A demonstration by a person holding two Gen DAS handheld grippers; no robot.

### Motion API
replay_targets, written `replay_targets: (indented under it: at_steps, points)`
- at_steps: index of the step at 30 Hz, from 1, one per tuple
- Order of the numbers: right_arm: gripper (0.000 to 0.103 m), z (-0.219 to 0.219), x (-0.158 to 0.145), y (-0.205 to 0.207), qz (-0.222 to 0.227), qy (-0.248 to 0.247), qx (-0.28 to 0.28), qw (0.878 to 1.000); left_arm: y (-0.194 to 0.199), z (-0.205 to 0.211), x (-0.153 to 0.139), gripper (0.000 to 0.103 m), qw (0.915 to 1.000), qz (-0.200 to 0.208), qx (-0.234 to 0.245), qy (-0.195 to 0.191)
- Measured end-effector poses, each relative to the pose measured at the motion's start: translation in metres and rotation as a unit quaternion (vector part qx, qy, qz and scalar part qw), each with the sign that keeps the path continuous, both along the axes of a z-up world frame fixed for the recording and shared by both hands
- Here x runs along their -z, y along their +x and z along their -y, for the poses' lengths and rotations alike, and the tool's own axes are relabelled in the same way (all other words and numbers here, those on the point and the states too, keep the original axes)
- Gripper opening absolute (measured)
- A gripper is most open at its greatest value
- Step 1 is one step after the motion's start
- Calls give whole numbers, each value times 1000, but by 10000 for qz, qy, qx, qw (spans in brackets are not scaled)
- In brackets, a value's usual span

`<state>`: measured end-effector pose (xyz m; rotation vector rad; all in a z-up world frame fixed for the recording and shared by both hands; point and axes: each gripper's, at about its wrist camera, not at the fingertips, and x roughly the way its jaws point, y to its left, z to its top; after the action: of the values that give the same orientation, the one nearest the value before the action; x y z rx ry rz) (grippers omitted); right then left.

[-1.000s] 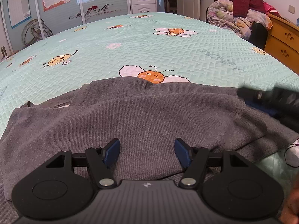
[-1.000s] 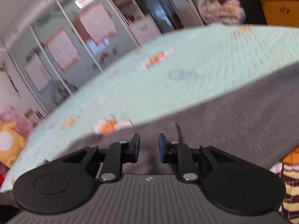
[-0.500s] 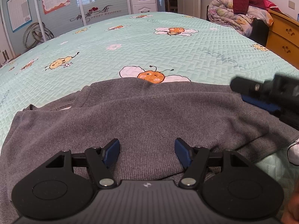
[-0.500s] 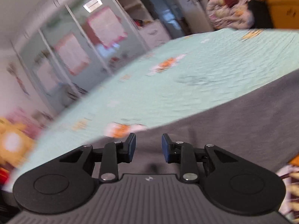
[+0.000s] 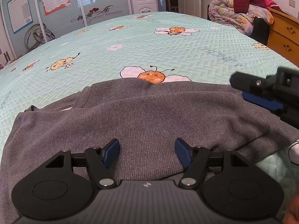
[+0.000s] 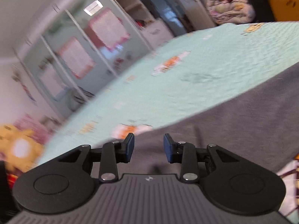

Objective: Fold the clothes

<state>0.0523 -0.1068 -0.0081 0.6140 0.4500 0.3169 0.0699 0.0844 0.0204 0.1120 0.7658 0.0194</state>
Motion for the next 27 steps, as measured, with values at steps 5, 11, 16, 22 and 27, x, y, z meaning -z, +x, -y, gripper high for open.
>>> replay_targets:
  at_steps: [5, 11, 16, 22, 27]
  points:
    - [30, 2, 17, 19, -804, -321, 171, 9961, 0, 1, 0, 70, 10000, 3, -10, 31]
    - [35, 13, 7, 5, -423, -34, 328, 9986, 0, -1, 1, 73, 10000, 41, -26, -14]
    - [37, 25, 14, 10, -487, 548, 178, 9971, -5, -22, 2, 75, 9978, 233, 203, -585]
    - [29, 55, 20, 2, -680, 894, 793, 9905, -7, -61, -17, 60, 9773, 579, 474, -1981]
    - [29, 71, 21, -6, -421, 1500, 852, 9841, 17, -50, -31, 54, 9686, 686, 758, -2266]
